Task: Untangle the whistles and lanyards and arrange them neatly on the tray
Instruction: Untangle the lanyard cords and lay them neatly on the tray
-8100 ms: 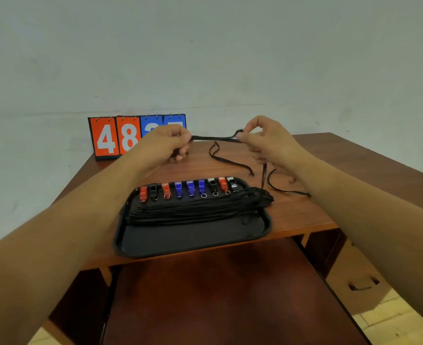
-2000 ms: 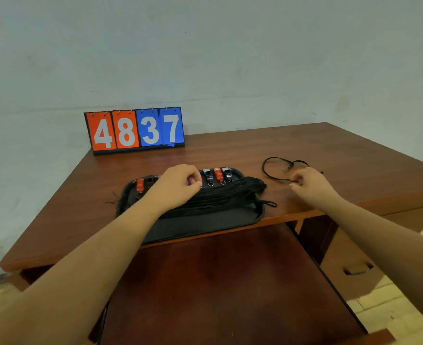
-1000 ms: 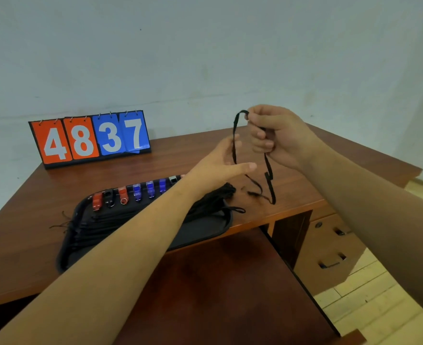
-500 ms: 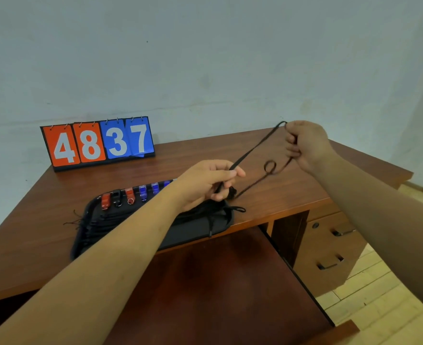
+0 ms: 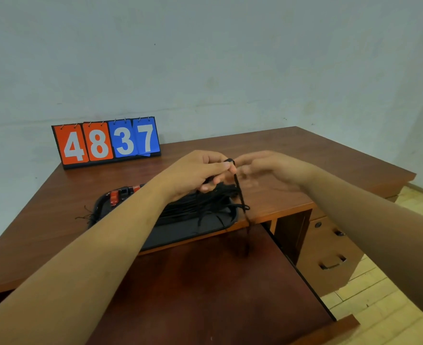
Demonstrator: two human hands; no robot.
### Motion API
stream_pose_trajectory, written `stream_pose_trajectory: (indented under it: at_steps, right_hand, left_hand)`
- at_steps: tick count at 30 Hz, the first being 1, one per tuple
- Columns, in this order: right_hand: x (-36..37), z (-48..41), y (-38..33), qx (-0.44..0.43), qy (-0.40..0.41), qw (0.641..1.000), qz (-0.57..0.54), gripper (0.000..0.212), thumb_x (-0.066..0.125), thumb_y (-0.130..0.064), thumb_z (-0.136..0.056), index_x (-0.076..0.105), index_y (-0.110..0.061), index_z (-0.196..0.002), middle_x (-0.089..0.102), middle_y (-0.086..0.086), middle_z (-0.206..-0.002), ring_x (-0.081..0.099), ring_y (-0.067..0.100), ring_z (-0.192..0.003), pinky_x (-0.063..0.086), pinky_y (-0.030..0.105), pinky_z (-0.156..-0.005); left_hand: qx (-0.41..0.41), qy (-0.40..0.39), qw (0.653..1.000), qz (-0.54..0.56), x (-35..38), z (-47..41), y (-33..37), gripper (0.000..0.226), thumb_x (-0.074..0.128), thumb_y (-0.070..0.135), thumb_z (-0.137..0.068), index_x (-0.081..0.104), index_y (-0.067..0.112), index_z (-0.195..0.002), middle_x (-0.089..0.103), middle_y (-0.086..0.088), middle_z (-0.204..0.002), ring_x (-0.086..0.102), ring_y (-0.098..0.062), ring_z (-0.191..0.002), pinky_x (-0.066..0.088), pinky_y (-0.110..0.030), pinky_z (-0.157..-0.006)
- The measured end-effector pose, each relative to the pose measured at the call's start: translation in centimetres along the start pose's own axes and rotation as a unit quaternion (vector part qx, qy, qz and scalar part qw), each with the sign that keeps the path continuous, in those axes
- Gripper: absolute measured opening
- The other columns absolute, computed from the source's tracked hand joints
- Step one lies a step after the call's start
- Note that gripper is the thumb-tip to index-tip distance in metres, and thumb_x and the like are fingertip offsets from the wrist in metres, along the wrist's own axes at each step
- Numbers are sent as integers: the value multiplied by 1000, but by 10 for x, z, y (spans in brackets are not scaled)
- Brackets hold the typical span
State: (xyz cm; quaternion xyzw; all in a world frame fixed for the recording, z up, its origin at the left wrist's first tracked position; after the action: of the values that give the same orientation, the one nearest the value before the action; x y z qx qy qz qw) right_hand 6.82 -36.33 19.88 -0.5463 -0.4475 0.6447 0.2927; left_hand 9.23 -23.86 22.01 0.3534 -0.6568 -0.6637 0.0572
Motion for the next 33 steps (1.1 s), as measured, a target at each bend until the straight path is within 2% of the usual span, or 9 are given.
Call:
stream_pose_trajectory:
  at_steps: [2, 4, 6, 14, 22, 24, 26, 29, 33]
  right_hand:
    - [30, -3, 1, 11, -83, 993, -78, 36, 44, -14, -101, 53, 3, -131, 68, 19, -100, 65, 30, -91, 52, 35, -82]
    - [46, -4, 0, 10, -114, 991, -68, 28, 44, -17, -104, 61, 3, -114, 50, 10, -65, 47, 21, -58, 38, 33, -61]
    - [45, -4, -4, -11, -112, 992, -65, 30, 42, -21, -105, 65, -4, -97, 34, 1, -55, 27, 18, -48, 23, 37, -56]
    - [-26, -1, 28, 25, 136, 978, -158, 34, 37, -25, -107, 56, -10, -84, 26, -2, -52, 19, 15, -43, 22, 34, -53]
    - [-14, 4, 38, 159, 117, 974, 111, 34, 47, -26, -104, 67, -3, -90, 53, 2, -54, 48, 16, -48, 40, 30, -56]
    - [-2, 4, 28, 180, 61, 959, 209, 22, 59, -26, -98, 72, -8, -95, 67, 0, -68, 63, 14, -64, 47, 27, -63]
    - [12, -2, 13, 144, 30, 950, 276, 24, 69, -27, -90, 69, -14, -111, 71, -6, -103, 65, 11, -96, 46, 25, -81]
    - [49, -16, -9, 71, -8, 982, 177, 53, 75, -25, -85, 56, -21, -135, 60, -8, -134, 57, 8, -122, 41, 27, -106]
    - [111, -26, -13, 48, -94, 990, -96, 46, 70, -15, -89, 52, -19, -132, 60, 1, -137, 56, 13, -128, 41, 33, -112]
  left_hand:
    - [2, 14, 1000, -4, -6, 3, 0, 23, 49, 18, -102, 68, 5, -102, 47, 1, -60, 34, -12, -46, 29, -20, -47]
    - [-6, 31, 999, -18, -15, 9, -3, 22, 50, 19, -101, 68, 7, -101, 48, 2, -59, 36, -12, -46, 32, -20, -48]
    - [-18, 44, 998, -49, -25, 17, -8, 18, 53, 22, -99, 69, 12, -98, 50, 3, -59, 39, -11, -48, 37, -22, -53]
    - [-74, 111, 963, -234, -71, 52, -51, 20, 52, 36, -99, 68, 29, -89, 69, 7, -81, 62, -6, -74, 49, -29, -76]
    - [-37, 103, 954, -280, -72, 60, -39, 19, 50, 31, -100, 68, 38, -100, 65, 5, -77, 58, -6, -71, 42, -21, -72]
    - [-20, 101, 963, -249, -69, 61, -30, 18, 53, 29, -98, 68, 39, -100, 70, 12, -81, 60, -5, -71, 44, -16, -72]
    - [-1, 100, 972, -212, -65, 61, -21, 20, 54, 25, -98, 67, 40, -103, 73, 16, -85, 60, 0, -67, 50, -13, -69]
    - [27, 114, 981, -154, -58, 61, -9, 21, 54, 21, -98, 69, 32, -108, 75, 11, -87, 59, -3, -66, 52, -14, -69]
    - [46, 134, 985, -100, -52, 60, 2, 21, 56, 12, -97, 71, 18, -110, 75, 9, -85, 67, -2, -75, 50, -11, -71]
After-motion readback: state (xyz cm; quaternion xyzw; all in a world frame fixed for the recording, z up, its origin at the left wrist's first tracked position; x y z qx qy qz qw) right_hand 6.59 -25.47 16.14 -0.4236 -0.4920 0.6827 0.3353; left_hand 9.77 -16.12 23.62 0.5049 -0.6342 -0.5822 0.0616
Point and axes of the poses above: each hand's wrist, its own z-axis away from the middle knuckle, its own x-axis out of the palm, y = z × x, the point moved 9 cm from there along -z, towards the middle knuckle
